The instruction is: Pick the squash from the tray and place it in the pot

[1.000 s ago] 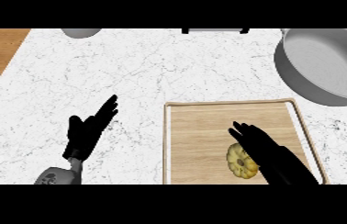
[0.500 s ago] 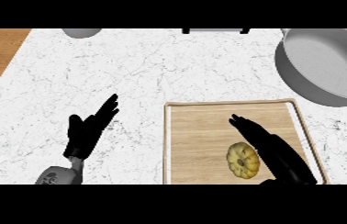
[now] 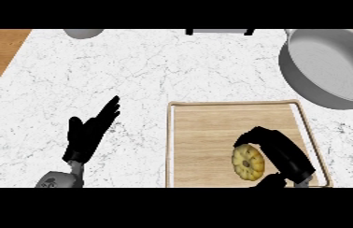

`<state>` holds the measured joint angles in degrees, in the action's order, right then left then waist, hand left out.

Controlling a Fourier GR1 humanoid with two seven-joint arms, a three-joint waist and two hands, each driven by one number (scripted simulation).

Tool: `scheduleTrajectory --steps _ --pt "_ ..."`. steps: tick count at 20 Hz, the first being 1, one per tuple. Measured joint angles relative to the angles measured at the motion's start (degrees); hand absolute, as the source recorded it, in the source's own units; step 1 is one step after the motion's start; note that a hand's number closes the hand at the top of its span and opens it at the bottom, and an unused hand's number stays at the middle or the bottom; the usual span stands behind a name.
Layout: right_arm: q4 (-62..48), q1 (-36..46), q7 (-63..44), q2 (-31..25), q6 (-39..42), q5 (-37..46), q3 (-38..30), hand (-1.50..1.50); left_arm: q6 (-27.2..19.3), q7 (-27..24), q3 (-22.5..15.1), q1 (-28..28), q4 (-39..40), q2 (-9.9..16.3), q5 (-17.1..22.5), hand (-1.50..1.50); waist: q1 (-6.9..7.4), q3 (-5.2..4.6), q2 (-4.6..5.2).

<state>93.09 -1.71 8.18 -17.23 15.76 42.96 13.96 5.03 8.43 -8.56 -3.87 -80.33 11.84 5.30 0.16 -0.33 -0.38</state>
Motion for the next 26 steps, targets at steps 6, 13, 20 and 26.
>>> scheduleTrajectory --steps 6,13,20,26 --pt "-2.74 -0.85 6.86 0.65 -0.82 -2.70 -2.23 1.50 0.33 -0.12 0.74 0.38 0.38 -1.02 -0.91 0.00 -0.09 -0.15 -0.22" --pt "-8.82 -5.14 13.30 2.61 -3.09 -23.69 -22.73 1.50 -0.63 0.16 2.33 1.34 -0.30 -0.57 -0.46 0.00 -3.67 0.61 0.15" --pt "-24.37 -2.88 17.04 -6.25 -0.25 -40.86 -45.24 1.50 0.06 -0.01 2.36 1.17 -0.18 -0.43 -0.20 0.00 -2.43 0.79 0.67" --pt "-45.03 2.67 25.87 -18.31 2.54 -42.57 -53.04 1.50 1.16 -1.07 1.82 -0.70 1.89 -0.79 -0.99 0.00 -0.28 0.62 0.73"
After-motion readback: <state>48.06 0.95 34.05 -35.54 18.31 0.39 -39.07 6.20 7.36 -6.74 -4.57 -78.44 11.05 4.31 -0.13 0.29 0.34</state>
